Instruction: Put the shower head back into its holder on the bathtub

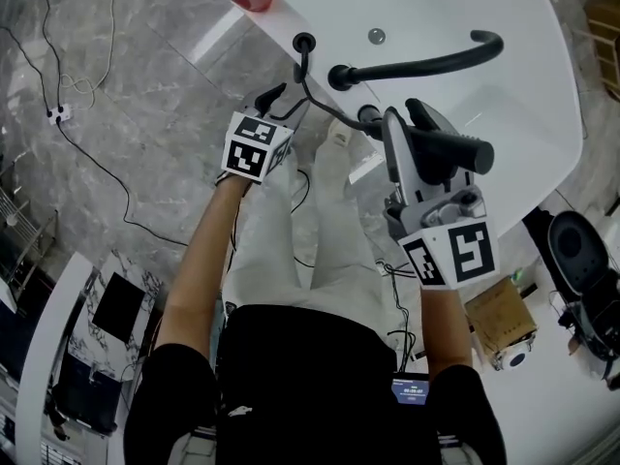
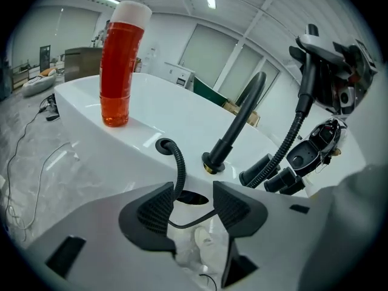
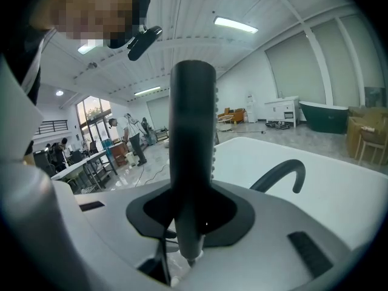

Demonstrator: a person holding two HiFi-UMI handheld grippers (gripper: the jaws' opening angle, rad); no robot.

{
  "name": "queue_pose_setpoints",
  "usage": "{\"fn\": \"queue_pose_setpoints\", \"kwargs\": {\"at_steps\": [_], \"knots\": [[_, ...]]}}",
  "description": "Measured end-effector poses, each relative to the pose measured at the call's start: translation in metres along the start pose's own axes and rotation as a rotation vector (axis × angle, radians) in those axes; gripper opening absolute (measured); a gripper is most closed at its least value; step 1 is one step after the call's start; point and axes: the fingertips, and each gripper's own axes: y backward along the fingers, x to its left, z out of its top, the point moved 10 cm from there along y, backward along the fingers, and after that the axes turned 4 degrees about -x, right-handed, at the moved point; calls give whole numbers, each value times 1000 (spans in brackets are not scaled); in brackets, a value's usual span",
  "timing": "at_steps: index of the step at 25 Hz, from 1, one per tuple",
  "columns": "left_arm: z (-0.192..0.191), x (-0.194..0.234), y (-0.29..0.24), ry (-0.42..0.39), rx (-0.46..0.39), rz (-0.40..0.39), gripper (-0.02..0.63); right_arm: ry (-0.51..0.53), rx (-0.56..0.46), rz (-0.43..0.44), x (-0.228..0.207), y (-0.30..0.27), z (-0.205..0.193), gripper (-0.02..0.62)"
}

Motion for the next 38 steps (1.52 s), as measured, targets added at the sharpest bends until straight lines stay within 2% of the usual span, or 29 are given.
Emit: {"fn": "queue_pose_setpoints", "kwargs": {"at_steps": [8, 19, 25, 30, 38], "knots": [[-13, 18, -38, -29, 16, 14, 199, -18, -3, -1, -11, -3, -14, 113], [-23, 25, -67, -125, 46, 24, 199, -22, -2, -1, -13, -1, -23, 114], [-21, 27, -71, -159, 59, 58, 100, -28, 4, -3, -13, -2, -26, 114], [-20, 23, -73, -186, 77, 38, 78, -26, 5, 2, -12, -4, -28, 114], [-22, 25, -70, -161, 72, -11, 69, -33, 17, 7, -12, -11, -38, 114]]}}
